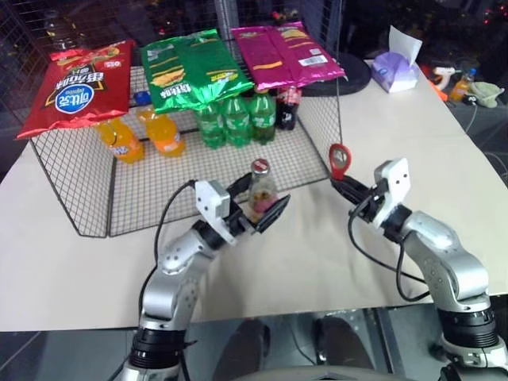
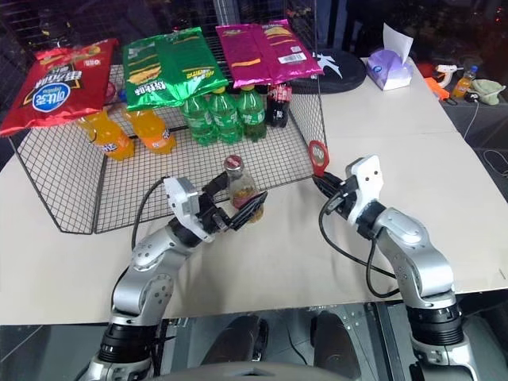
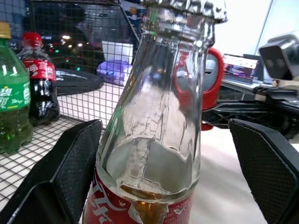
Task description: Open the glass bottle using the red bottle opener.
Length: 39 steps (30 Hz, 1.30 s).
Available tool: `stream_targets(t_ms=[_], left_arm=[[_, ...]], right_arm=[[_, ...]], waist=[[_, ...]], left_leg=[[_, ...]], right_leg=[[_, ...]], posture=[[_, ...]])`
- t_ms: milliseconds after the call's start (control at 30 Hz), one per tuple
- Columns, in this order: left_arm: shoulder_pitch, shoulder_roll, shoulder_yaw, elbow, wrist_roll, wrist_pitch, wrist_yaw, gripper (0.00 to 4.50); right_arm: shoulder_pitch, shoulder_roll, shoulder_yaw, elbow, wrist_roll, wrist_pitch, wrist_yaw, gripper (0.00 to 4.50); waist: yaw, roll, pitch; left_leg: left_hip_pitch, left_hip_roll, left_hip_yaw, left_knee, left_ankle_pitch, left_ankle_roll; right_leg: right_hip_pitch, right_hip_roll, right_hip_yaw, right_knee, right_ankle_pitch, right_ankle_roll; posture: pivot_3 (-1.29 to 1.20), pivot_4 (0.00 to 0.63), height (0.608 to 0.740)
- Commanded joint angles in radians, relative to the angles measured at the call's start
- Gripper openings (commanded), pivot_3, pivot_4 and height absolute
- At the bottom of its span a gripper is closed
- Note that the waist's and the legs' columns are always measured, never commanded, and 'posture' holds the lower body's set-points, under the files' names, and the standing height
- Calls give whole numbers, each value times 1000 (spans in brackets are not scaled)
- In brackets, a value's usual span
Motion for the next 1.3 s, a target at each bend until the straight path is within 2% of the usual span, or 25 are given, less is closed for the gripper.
stream_targets(t_ms=[33, 267, 667, 1300], left_arm=[[-29, 37, 38, 20, -7, -51, -47, 4458], [-70, 100, 61, 70, -16, -103, -134, 4458], [-75, 83, 61, 82, -55, -97, -164, 4458], [-107, 92, 61, 81, -32, -93, -152, 4458]], right_arm=[[-16, 3, 0, -15, 4, -17, 9, 0], [-22, 5, 7, -7, 5, -16, 14, 0], [-20, 5, 12, -11, 3, -11, 16, 0], [-49, 0, 17, 16, 1, -10, 39, 0]], waist=[[0, 0, 0], [-1, 0, 0], [-1, 0, 0], [-1, 0, 0]], left_leg=[[0, 0, 0, 0, 0, 0], [0, 0, 0, 0, 0, 0], [0, 0, 0, 0, 0, 0], [0, 0, 0, 0, 0, 0]], right_leg=[[0, 0, 0, 0, 0, 0], [0, 0, 0, 0, 0, 0], [0, 0, 0, 0, 0, 0], [0, 0, 0, 0, 0, 0]], posture=[[0, 150, 740], [0, 150, 740], [0, 150, 740], [0, 150, 740]])
